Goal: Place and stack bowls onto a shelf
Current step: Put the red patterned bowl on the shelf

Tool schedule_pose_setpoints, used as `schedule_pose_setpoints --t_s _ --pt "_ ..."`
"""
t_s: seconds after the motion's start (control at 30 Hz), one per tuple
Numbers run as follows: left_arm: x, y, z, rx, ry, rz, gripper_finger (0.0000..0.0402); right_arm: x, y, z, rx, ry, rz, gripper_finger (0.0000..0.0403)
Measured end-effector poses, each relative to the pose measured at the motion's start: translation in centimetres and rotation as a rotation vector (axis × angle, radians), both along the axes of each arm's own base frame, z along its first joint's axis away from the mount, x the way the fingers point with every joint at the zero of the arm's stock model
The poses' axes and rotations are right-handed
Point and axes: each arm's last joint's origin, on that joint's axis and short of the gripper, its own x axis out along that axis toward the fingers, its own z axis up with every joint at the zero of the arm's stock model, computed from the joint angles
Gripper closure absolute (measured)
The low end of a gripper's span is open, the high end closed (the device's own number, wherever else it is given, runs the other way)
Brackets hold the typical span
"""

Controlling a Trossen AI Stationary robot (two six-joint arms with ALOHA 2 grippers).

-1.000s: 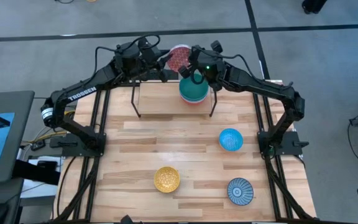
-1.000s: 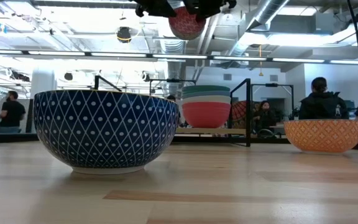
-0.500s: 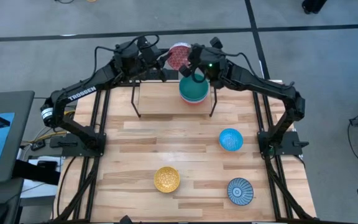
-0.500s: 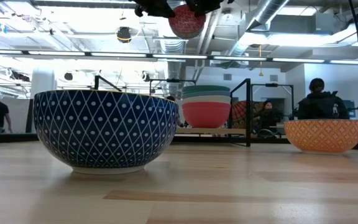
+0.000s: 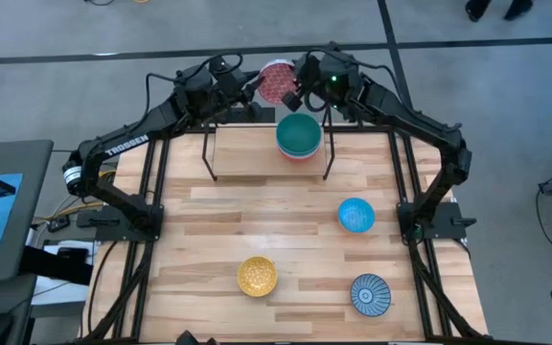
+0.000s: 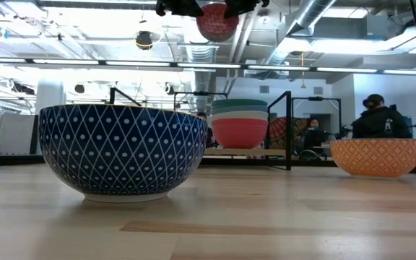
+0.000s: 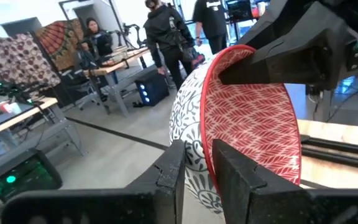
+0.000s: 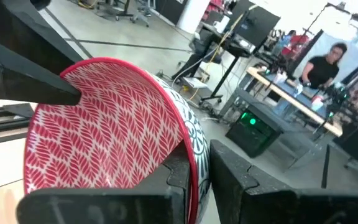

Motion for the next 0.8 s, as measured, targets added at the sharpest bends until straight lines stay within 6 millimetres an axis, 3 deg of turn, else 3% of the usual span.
schedule_pose_setpoints --t_s 0.3,0.8 --pt "-0.1 -0.1 0.2 -0.003 -0.021 0.06 0.0398 0.3 1.8 1.2 0.022 -0.077 0.009 0.0333" --pt "-0.2 0.1 -0.6 -0.029 0.041 0.167 0.04 2.9 2.1 -0.8 0.009 -0.017 -0.016 0.0335"
